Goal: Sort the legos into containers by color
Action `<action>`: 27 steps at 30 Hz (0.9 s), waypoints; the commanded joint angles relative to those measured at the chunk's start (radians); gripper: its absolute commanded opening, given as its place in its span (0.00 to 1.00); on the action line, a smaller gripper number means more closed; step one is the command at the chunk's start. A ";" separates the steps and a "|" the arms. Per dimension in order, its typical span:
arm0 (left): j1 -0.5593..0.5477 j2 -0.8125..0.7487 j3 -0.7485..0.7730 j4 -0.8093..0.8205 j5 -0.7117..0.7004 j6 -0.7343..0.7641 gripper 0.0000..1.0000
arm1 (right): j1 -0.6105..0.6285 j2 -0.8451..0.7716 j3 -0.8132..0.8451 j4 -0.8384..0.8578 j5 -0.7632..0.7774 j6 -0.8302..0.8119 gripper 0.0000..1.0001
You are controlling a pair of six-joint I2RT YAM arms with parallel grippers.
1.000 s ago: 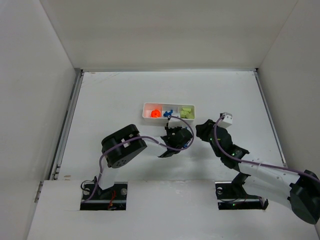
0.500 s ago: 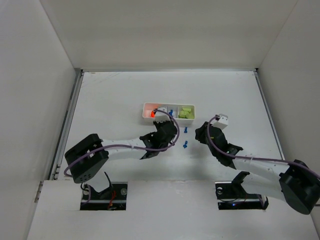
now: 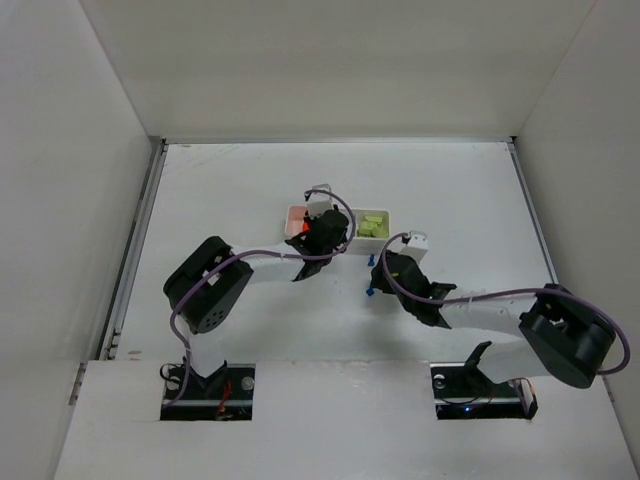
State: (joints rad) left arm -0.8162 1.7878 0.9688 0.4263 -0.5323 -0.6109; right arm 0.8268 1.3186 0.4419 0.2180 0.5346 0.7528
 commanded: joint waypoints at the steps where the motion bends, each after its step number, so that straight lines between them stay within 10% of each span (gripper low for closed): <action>1: 0.010 0.010 0.045 -0.001 0.028 0.025 0.31 | 0.010 0.042 0.058 0.046 0.015 -0.013 0.56; 8: 0.012 -0.089 -0.008 0.005 0.023 0.028 0.48 | 0.010 0.131 0.109 0.061 0.033 -0.041 0.53; 27: -0.163 -0.570 -0.415 0.012 -0.014 0.040 0.46 | 0.010 0.320 0.227 0.069 0.110 -0.081 0.29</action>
State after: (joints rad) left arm -0.9367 1.2682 0.5999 0.4263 -0.5182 -0.5758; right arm 0.8272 1.6260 0.6384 0.2565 0.6170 0.6739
